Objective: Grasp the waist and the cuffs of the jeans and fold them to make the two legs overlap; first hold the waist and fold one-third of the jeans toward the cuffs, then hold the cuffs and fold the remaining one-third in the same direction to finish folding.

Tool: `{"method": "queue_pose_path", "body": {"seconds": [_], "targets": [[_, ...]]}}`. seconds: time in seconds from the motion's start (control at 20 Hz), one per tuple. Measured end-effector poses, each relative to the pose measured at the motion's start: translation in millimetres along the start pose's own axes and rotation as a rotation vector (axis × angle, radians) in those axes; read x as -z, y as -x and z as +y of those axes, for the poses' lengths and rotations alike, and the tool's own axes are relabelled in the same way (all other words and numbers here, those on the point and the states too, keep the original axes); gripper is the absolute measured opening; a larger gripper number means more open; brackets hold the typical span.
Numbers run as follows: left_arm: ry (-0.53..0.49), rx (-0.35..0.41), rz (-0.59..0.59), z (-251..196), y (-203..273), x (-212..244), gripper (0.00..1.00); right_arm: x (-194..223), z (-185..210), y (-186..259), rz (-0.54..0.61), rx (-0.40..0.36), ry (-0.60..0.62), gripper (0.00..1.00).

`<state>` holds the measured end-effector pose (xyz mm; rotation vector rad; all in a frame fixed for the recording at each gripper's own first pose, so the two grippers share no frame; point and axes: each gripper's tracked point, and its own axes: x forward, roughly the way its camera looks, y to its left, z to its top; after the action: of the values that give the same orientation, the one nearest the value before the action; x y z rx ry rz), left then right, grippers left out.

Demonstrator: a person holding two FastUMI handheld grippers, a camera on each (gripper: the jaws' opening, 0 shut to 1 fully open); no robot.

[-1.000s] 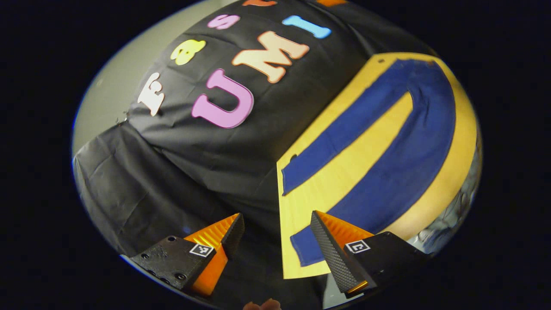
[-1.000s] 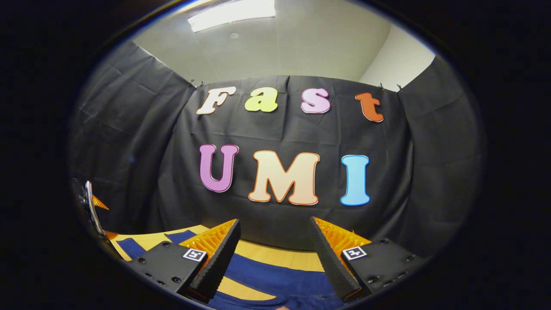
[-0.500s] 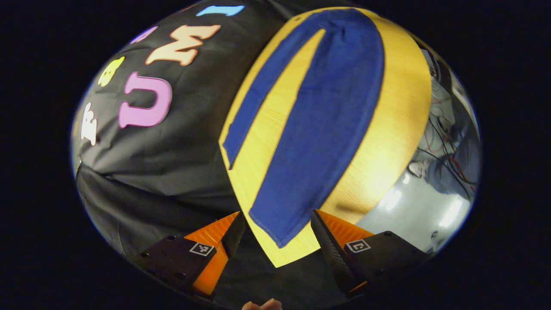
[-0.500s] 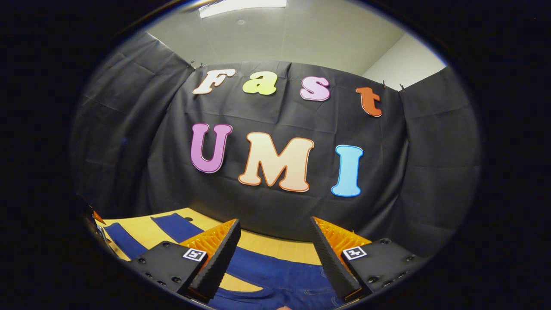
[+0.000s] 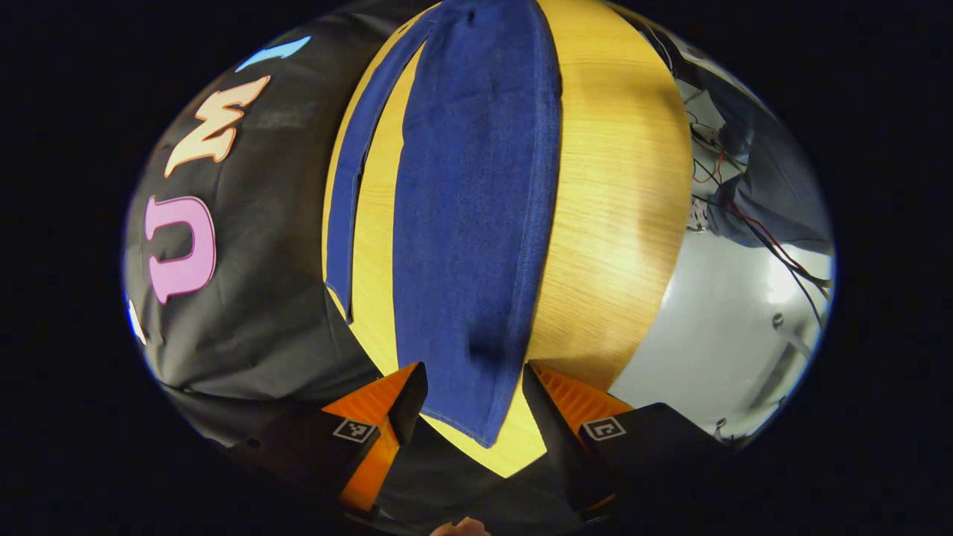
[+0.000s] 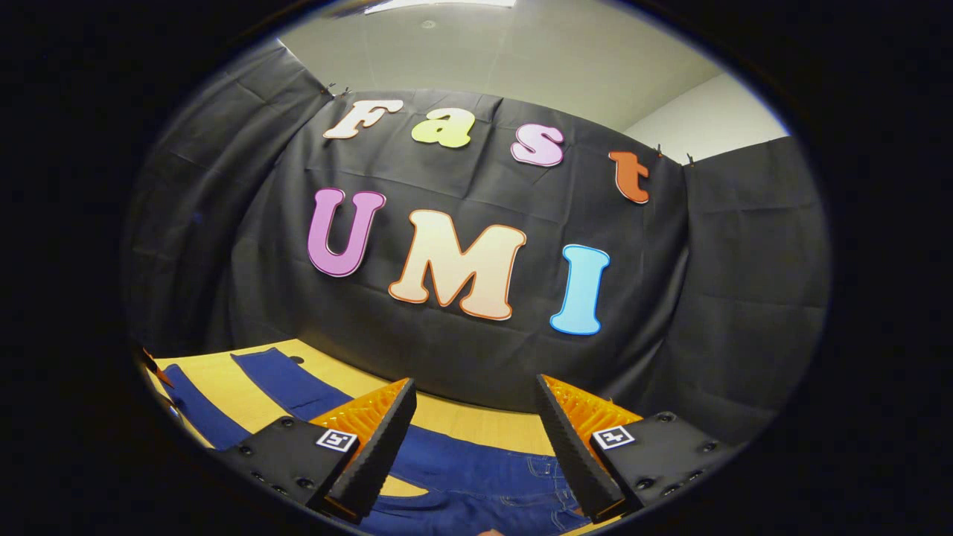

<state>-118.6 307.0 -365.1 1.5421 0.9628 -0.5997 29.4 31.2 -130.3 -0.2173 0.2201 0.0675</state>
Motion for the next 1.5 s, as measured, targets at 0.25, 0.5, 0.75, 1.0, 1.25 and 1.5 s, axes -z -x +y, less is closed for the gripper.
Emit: {"method": "queue_pose_path", "body": {"seconds": [0.25, 0.5, 0.75, 1.0, 1.25, 1.5], "targets": [[-0.04, 0.004, -0.058, 6.9, -17.7, -6.8, 0.7, 18.0, -10.2, -0.5, 0.049, 0.071, 0.031, 0.99], [-0.123, -0.043, -0.071, 10.8, -33.4, -7.3, 0.11, 25.2, -44.2, 5.3, 0.073, 0.187, 0.184, 0.99], [-0.048, -0.045, -0.095, 7.4, -31.0, -5.0, 0.0, 47.5, -69.4, 22.5, 0.123, 0.184, 0.421, 0.95], [-0.066, 0.022, -0.033, 5.4, -31.3, -3.3, 0.0, 92.4, -109.8, 49.5, 0.191, 0.098, 0.789, 1.0], [-0.03, 0.072, 0.024, 5.5, -31.0, -0.9, 0.0, 170.9, -122.6, 70.1, 0.299, -0.107, 0.972, 0.95], [-0.023, 0.088, 0.072, 7.5, -27.5, -3.3, 0.0, 274.8, -136.4, 95.7, 0.426, -0.342, 1.172, 1.0]]}}
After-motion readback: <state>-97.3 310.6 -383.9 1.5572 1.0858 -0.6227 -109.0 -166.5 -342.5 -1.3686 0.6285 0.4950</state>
